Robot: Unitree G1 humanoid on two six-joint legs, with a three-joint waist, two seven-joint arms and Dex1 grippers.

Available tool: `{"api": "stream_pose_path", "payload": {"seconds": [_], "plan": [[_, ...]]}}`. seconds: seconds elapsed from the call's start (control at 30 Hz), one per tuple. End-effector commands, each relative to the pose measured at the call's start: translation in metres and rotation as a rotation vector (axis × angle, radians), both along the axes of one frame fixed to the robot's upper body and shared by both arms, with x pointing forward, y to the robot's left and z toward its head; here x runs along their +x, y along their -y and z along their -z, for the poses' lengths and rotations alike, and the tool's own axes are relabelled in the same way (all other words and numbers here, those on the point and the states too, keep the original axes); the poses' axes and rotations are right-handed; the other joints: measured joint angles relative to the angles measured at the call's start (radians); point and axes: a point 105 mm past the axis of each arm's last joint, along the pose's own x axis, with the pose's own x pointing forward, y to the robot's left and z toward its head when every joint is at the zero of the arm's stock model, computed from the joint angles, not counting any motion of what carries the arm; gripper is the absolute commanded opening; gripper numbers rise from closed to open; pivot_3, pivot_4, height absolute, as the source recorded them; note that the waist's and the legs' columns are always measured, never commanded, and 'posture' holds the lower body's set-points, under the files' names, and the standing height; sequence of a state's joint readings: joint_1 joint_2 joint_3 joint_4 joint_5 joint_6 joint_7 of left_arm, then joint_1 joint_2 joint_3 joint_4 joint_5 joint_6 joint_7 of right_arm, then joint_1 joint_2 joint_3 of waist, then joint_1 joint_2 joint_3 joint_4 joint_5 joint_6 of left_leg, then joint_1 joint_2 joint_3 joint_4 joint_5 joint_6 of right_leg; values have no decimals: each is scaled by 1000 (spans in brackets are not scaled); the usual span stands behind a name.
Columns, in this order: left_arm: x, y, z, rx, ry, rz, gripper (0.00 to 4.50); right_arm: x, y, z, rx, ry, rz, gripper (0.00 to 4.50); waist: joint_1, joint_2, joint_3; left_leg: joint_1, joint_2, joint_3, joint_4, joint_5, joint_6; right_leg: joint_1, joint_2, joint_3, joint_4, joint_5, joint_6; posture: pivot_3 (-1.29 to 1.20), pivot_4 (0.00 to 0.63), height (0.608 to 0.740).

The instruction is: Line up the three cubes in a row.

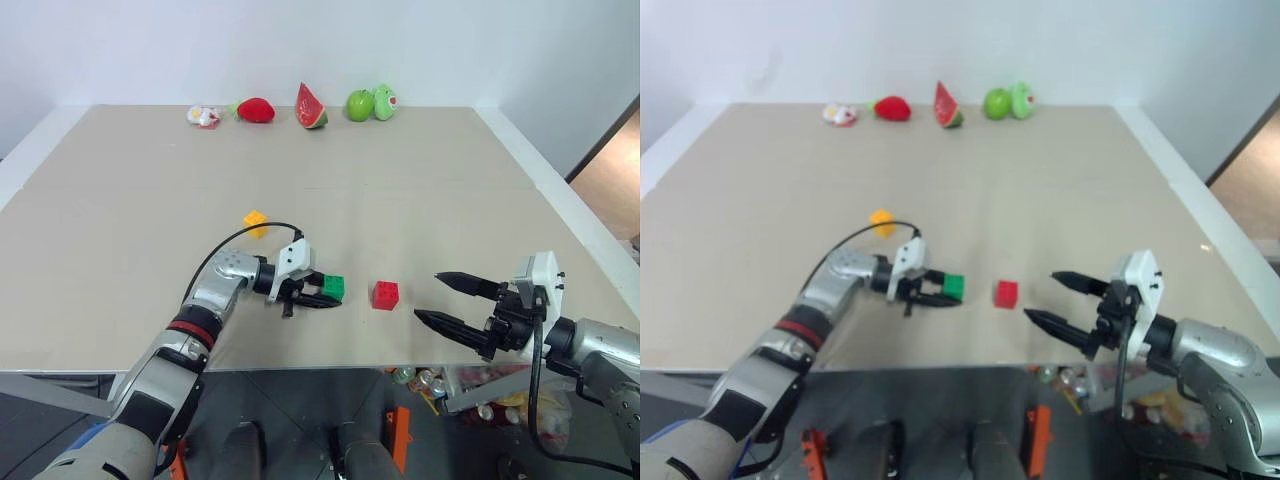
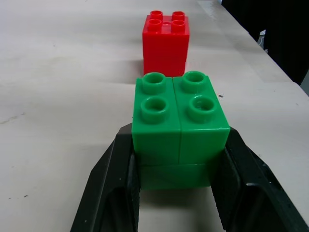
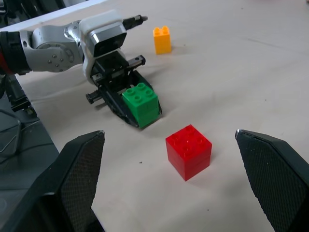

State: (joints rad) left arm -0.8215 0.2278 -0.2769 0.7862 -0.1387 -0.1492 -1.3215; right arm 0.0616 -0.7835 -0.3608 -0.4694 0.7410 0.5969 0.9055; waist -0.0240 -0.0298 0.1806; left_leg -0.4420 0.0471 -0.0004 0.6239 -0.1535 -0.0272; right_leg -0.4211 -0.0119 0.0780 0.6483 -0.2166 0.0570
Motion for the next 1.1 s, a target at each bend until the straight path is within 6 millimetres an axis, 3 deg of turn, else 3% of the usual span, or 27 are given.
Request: {"api": "stream_pose_path", "payload": {"seconds": [0.03, 0.57, 0.63, 0.77, 0.9, 1.1], "plan": [[4, 5, -12, -25, 40, 4, 1346, 0, -2, -12, -12, 50, -13, 4500, 0, 0, 0, 0, 0, 0, 0, 0, 0, 0, 0, 0, 0, 0, 0, 0, 150, 740], [3, 9, -3, -29, 3, 1, 1346, 3, -3, -14, -12, 61, 0, 4500, 0, 0, 0, 0, 0, -1, 0, 0, 0, 0, 1, 0, 0, 0, 0, 0, 150, 740], [4, 6, 0, -26, -8, -9, 2375, 5, -4, -15, -12, 62, -1, 4500, -1, 0, 0, 0, 0, 0, 0, 0, 0, 0, 1, 0, 0, 0, 0, 0, 150, 740], [7, -4, 4, -11, 9, -51, 3706, 7, -4, -16, -13, 65, -6, 4500, -1, 0, 0, 1, 0, -1, 0, 0, 0, 0, 1, 0, 0, 0, 0, 0, 150, 740], [9, -22, 4, -1, 19, -80, 3706, 9, -4, -17, -16, 66, -13, 4500, -8, 0, 0, 2, 0, -1, 0, 0, 0, 0, 1, 0, 1, 1, 0, 0, 150, 740], [0, -98, -9, 51, 56, -188, 3706, 11, -9, -25, -35, 75, -75, 4500, -29, 0, 0, 4, 2, 0, -3, 0, 0, 0, 2, 1, 1, 1, -1, 0, 150, 740]]}}
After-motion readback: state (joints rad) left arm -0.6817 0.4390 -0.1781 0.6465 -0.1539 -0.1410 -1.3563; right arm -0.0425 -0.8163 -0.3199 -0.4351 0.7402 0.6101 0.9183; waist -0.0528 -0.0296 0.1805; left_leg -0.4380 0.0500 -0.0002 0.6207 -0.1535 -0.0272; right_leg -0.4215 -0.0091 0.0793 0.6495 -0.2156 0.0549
